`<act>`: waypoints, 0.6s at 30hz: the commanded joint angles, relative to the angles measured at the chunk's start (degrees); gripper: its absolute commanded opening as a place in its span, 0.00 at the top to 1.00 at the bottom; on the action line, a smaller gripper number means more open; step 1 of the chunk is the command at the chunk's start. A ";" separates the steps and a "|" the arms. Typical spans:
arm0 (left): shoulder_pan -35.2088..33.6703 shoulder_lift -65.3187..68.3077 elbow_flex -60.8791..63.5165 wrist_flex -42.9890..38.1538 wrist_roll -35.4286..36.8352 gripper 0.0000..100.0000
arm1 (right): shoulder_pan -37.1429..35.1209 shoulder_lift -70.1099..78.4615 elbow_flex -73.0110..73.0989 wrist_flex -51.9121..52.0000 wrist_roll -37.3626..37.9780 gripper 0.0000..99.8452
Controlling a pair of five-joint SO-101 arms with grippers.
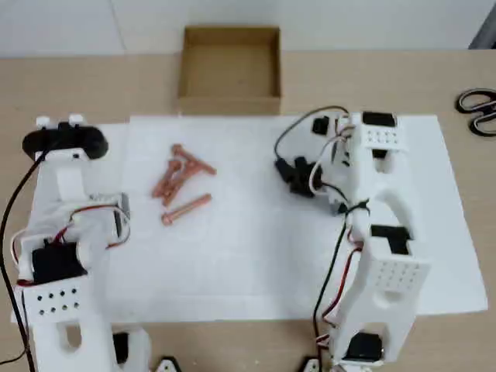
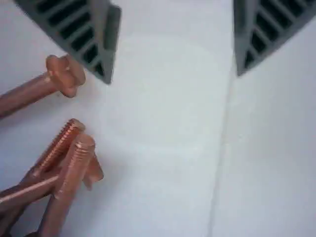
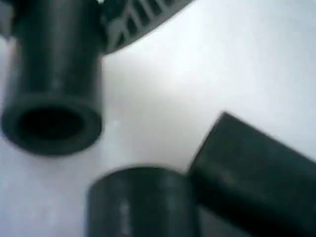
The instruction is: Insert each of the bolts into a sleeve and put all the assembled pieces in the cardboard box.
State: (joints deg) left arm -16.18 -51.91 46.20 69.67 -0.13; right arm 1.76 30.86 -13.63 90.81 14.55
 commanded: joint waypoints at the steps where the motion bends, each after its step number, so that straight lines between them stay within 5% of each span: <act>1: 0.26 -0.09 -0.13 -0.53 0.35 0.85 | -1.10 -2.15 0.26 -0.84 -0.44 0.90; 18: 0.26 -0.09 -0.13 -0.53 0.35 0.85 | -4.70 -8.40 -0.88 1.98 -0.09 0.86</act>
State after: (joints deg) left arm -16.18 -51.91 46.20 69.67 -0.13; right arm -2.64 27.78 -13.36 92.13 14.55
